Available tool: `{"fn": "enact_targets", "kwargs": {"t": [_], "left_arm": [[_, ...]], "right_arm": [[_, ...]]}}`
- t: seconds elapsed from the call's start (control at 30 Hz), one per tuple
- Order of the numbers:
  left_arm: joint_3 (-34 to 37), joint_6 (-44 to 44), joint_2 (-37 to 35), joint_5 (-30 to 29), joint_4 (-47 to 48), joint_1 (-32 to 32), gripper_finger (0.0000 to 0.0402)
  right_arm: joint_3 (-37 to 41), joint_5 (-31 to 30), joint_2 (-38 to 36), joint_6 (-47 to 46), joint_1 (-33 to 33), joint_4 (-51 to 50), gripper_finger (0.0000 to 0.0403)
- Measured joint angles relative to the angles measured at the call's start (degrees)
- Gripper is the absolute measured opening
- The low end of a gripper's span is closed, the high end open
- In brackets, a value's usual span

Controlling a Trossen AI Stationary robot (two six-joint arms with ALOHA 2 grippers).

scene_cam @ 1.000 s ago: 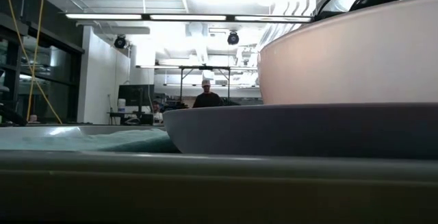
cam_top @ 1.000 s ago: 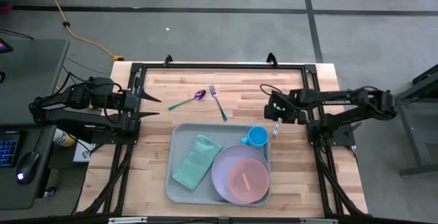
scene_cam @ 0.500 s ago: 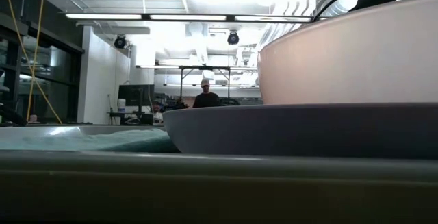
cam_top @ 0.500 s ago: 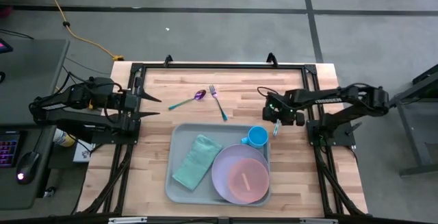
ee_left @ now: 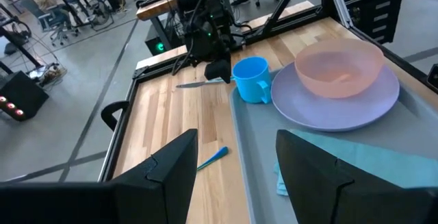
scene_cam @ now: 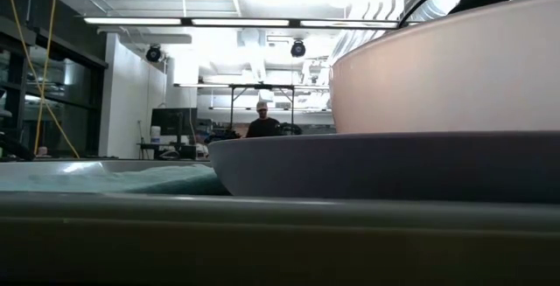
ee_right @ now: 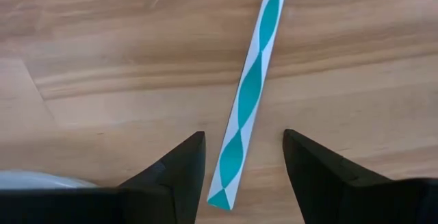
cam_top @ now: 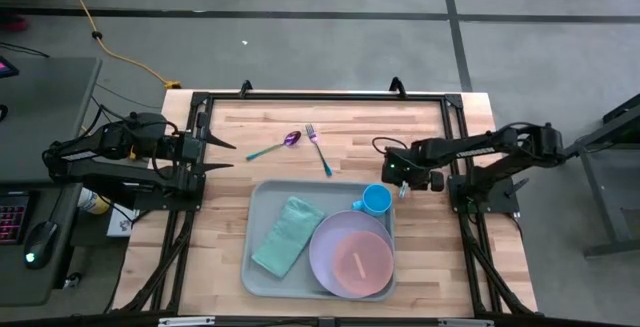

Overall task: Set up tray
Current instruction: Put the green knife on top of the blue napkin

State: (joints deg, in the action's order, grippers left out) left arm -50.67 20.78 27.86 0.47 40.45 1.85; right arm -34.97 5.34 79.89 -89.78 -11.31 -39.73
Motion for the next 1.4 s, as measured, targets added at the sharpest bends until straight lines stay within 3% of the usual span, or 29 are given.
{"fn": "enact_targets", "kwargs": {"t": [0.3,0.77,1.1,1.4], "left_arm": [[0.01,-0.02,0.00,-0.02,-0.02,0.00,0.0227],[0.00,-0.02,0.00,-0.02,-0.03,0.02,0.0227],[0.00,-0.02,0.00,-0.02,-0.03,0.01,0.0227],[-0.01,-0.02,0.00,0.00,-0.04,0.02,0.0227]], "right_arm": [[-0.05,0.03,1.27,-0.16,0.08,0.61,0.0160],[0.16,-0.04,1.38,3.08,0.09,1.59,0.0013],[0.20,1.07,-0.10,4.14,0.09,2.80,0.0005],[0.19,-2.12,-9.64,3.36,0.09,1.01,0.0003]]}}
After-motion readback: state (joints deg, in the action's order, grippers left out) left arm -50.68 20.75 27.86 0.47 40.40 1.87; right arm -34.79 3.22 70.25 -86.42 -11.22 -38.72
